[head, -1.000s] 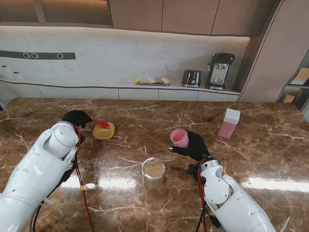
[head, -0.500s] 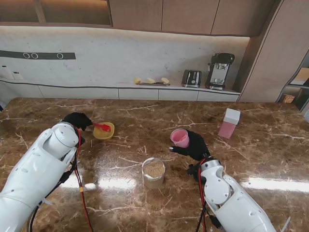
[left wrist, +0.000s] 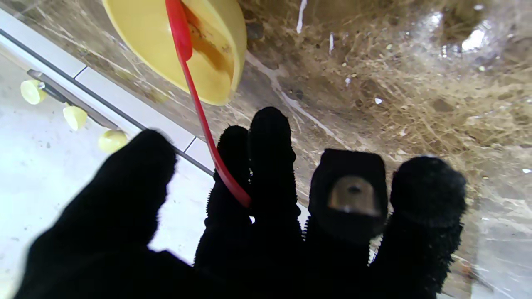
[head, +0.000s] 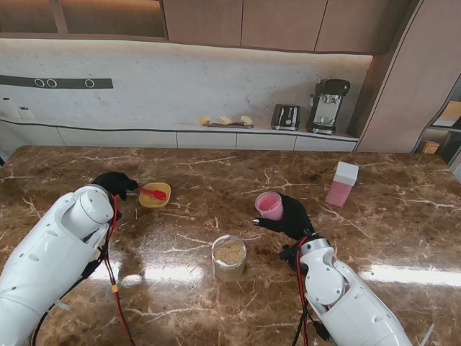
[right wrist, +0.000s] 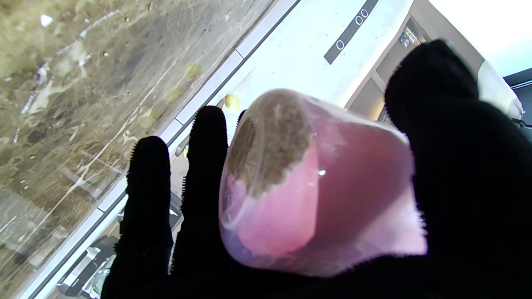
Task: Measure grain into the airtight container
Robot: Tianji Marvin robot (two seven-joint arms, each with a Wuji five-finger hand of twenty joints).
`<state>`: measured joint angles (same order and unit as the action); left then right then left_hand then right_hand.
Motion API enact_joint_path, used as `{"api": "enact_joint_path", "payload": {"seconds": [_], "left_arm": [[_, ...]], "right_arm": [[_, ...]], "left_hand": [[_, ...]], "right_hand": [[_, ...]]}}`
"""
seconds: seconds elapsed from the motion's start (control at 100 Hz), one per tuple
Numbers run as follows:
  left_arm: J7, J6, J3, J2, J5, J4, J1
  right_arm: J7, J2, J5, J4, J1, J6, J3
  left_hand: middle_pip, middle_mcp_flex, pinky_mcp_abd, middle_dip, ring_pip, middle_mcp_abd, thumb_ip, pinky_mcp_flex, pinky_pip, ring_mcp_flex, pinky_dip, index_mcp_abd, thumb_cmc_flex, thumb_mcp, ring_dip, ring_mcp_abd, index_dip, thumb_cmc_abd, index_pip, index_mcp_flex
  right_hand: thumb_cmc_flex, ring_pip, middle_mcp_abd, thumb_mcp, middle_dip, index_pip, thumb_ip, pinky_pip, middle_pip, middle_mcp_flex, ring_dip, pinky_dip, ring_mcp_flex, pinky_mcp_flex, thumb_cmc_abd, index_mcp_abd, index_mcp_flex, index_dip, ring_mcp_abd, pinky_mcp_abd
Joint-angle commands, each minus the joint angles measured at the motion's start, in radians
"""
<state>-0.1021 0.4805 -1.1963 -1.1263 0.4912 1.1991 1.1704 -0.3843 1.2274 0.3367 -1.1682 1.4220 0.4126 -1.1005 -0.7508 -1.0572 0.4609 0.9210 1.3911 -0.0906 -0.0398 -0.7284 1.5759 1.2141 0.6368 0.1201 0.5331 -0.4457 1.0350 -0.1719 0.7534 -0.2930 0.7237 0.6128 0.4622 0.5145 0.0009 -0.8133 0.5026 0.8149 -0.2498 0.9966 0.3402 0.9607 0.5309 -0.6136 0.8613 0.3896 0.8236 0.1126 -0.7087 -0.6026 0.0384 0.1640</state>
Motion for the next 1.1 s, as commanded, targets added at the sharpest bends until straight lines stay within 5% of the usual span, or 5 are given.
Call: {"api": "enact_joint_path", "payload": {"seconds": [0.0, 0.14, 0.3, 0.74, 1.09], "left_arm": [[-0.009, -0.008, -0.002, 0.008, 0.007, 0.007, 0.009], [-0.022, -0.019, -0.006, 0.015, 0.035, 0.02, 0.017], [-0.027, -0.025, -0.01, 0.019, 0.05, 0.034, 0.022], [-0.023, -0.044, -0.035, 0.022, 0.071, 0.063, 0.041], [-0.003, -0.132, -0.107, 0.024, 0.089, 0.159, 0.099]], "right_arm": [[0.01, 0.003, -0.004, -0.001, 0.007, 0.002, -0.003], [0.008, 0.003, -0.004, 0.0, 0.007, 0.007, -0.004], [0.005, 0.003, -0.003, 0.003, 0.006, 0.013, -0.006], [-0.001, 0.005, -0.001, 0.011, 0.004, 0.027, -0.009], [-0.007, 0.006, 0.001, 0.018, 0.002, 0.034, -0.01]], "left_hand": [[0.046, 0.05, 0.036, -0.028, -0.105, 0.007, -0.043, 0.048, -0.042, 0.033, 0.024, -0.015, -0.046, 0.068, 0.053, -0.03, 0.001, 0.052, -0.03, -0.044], [0.179, 0.167, 0.049, -0.12, -0.37, 0.025, -0.052, 0.139, -0.152, -0.141, 0.026, -0.016, -0.045, 0.18, 0.098, -0.09, -0.052, 0.067, -0.095, -0.094], [0.29, 0.26, 0.024, -0.229, -0.627, 0.044, -0.055, 0.164, -0.163, -0.304, 0.036, -0.018, -0.033, 0.246, -0.023, -0.097, -0.085, 0.075, -0.15, -0.111], [0.381, 0.377, 0.013, -0.344, -0.795, 0.075, -0.057, 0.265, -0.23, -0.459, 0.034, -0.018, -0.028, 0.298, -0.132, -0.077, -0.129, 0.088, -0.21, -0.138], [0.45, 0.489, -0.089, -0.412, -0.955, 0.079, -0.061, 0.601, -0.523, -0.678, -0.051, -0.021, -0.018, 0.326, -0.211, -0.047, -0.159, 0.092, -0.256, -0.143]], "right_hand": [[0.075, 0.012, -0.012, -0.192, 0.005, 0.06, -0.027, -0.021, 0.001, -0.008, 0.004, -0.002, 0.012, -0.009, -0.2, 0.143, -0.084, -0.008, -0.007, 0.001], [0.074, 0.011, -0.015, -0.192, 0.005, 0.059, -0.027, -0.021, 0.001, -0.008, 0.004, -0.002, 0.011, -0.008, -0.201, 0.144, -0.084, -0.007, -0.007, 0.001], [0.074, 0.011, -0.015, -0.193, 0.005, 0.059, -0.027, -0.021, 0.001, -0.008, 0.004, -0.002, 0.011, -0.008, -0.2, 0.145, -0.083, -0.007, -0.007, 0.001], [0.074, 0.011, -0.014, -0.193, 0.005, 0.059, -0.027, -0.021, 0.001, -0.008, 0.004, -0.002, 0.012, -0.008, -0.199, 0.144, -0.084, -0.008, -0.007, 0.002], [0.074, 0.011, -0.014, -0.193, 0.005, 0.058, -0.027, -0.021, 0.001, -0.008, 0.004, -0.002, 0.011, -0.008, -0.199, 0.144, -0.082, -0.007, -0.007, 0.002]]}}
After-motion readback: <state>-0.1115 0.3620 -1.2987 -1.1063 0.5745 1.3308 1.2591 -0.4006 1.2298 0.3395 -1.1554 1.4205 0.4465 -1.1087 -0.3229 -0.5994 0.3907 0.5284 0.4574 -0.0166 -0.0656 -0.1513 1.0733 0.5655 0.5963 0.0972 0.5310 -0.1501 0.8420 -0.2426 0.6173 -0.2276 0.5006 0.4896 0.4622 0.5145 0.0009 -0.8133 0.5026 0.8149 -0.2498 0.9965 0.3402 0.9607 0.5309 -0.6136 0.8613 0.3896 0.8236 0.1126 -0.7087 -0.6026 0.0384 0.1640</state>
